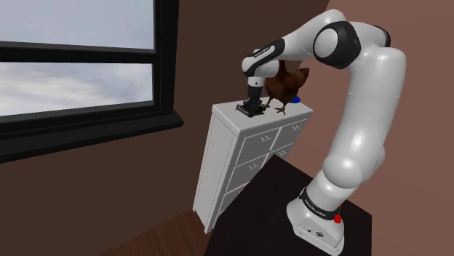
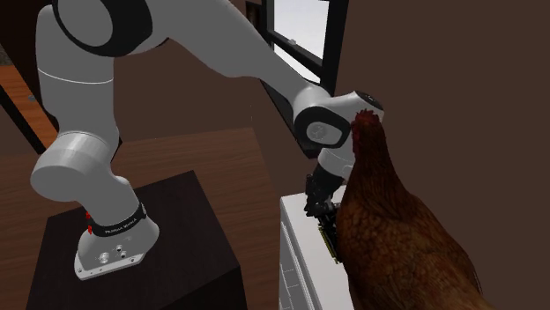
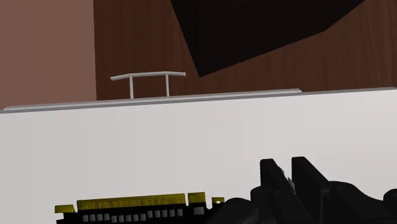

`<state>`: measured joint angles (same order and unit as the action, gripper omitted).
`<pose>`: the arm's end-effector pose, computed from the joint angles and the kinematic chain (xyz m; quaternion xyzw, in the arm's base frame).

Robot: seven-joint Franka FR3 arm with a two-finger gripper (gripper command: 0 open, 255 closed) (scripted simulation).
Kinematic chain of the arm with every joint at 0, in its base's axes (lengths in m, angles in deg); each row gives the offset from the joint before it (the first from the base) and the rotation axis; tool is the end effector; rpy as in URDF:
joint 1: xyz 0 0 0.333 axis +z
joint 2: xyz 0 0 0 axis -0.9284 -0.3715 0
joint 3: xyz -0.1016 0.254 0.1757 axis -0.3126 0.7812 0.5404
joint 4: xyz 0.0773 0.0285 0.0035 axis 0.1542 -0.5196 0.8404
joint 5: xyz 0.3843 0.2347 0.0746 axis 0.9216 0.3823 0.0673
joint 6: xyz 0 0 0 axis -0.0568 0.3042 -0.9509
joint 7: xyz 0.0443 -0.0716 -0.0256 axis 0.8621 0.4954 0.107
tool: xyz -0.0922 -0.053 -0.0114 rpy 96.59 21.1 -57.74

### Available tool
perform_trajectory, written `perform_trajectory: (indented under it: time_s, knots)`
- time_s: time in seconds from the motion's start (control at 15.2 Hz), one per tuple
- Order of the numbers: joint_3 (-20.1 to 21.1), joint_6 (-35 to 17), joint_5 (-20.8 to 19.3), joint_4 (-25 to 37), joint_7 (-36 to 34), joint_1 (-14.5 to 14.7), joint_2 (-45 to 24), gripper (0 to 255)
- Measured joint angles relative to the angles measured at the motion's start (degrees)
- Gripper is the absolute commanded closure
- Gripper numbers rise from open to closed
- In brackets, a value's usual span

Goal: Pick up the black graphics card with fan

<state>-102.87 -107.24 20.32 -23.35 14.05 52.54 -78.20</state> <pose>0.5497 -0.3251 0.2515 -0.9811 0.1360 0.1286 0.0484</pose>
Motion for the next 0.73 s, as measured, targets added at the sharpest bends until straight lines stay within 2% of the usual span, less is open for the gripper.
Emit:
perform_trajectory:
  time_s: [0.73]
  knots:
    - [-0.5, 6.8, -1.3, 2.8, -0.8, 0.4, 4.2, 255]
